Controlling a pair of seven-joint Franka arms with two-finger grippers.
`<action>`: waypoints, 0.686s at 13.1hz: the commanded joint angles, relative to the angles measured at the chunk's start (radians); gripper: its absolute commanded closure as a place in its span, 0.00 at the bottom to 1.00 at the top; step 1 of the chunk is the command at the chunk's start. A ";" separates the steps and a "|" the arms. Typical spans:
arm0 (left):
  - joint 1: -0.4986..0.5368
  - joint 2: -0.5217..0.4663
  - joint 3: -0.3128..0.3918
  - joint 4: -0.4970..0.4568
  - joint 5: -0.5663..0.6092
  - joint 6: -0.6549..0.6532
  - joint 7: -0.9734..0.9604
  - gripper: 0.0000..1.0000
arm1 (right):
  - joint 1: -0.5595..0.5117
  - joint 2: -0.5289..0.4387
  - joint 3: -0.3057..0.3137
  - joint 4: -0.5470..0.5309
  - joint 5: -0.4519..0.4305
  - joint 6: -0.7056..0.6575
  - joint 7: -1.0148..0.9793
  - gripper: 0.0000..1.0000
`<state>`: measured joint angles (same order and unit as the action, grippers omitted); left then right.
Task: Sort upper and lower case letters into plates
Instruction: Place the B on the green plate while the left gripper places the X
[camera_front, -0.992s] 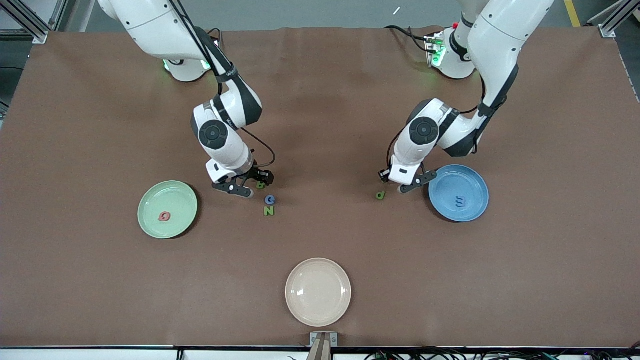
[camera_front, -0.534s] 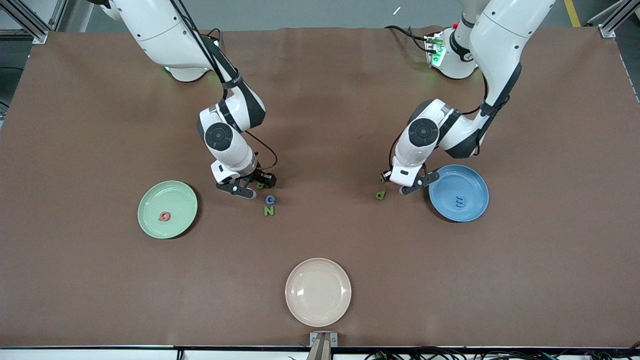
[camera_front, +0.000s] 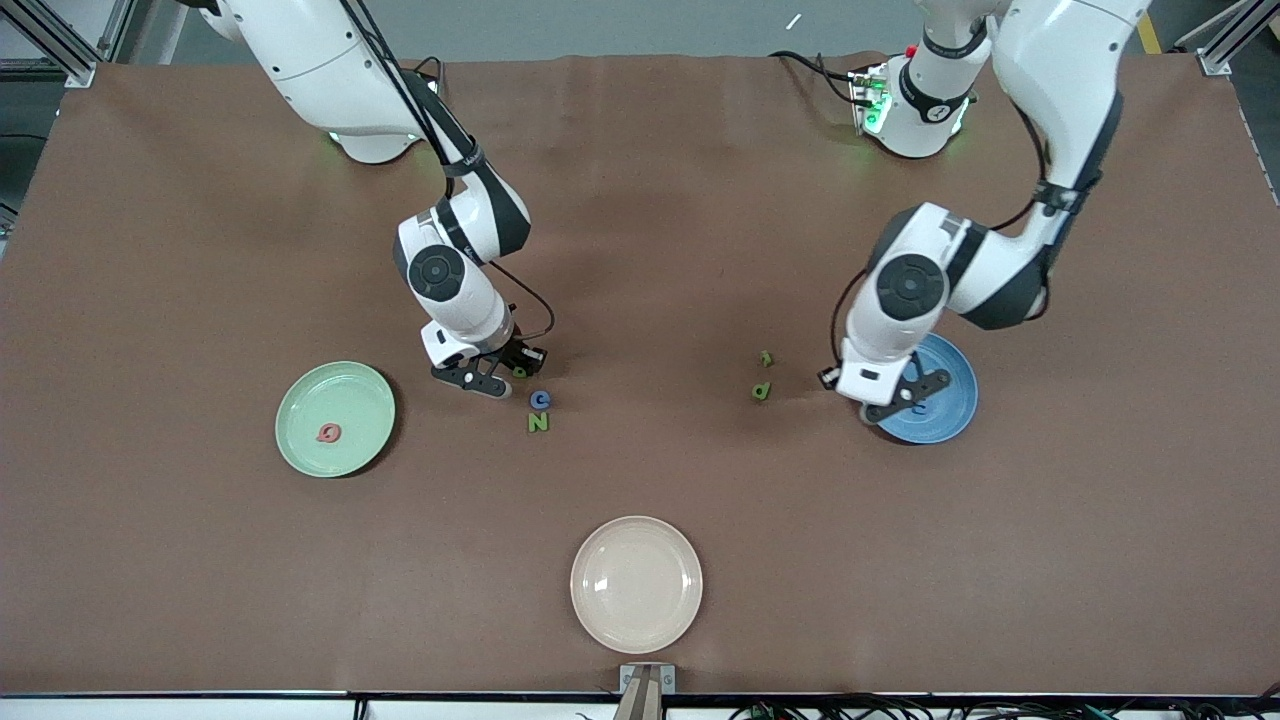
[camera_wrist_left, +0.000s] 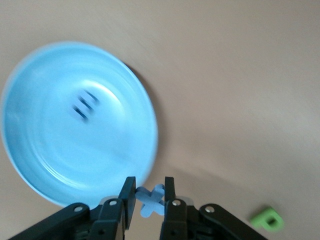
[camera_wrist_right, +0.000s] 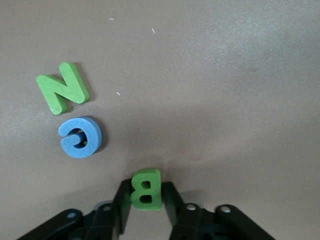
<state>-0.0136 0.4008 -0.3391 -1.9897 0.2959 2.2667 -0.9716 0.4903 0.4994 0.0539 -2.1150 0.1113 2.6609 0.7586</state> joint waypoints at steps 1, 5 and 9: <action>0.094 0.027 -0.008 0.009 0.057 -0.013 0.088 0.99 | 0.011 -0.001 -0.005 -0.007 0.010 0.008 0.008 0.88; 0.156 0.066 -0.008 0.008 0.078 -0.013 0.102 0.17 | -0.013 -0.016 -0.022 0.068 -0.005 -0.074 -0.011 0.96; 0.142 0.041 -0.076 0.006 0.072 -0.050 0.055 0.01 | -0.071 -0.022 -0.107 0.184 -0.062 -0.234 -0.228 0.97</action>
<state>0.1376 0.4658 -0.3685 -1.9877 0.3541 2.2590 -0.8735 0.4600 0.4956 -0.0308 -1.9633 0.0676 2.4888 0.6407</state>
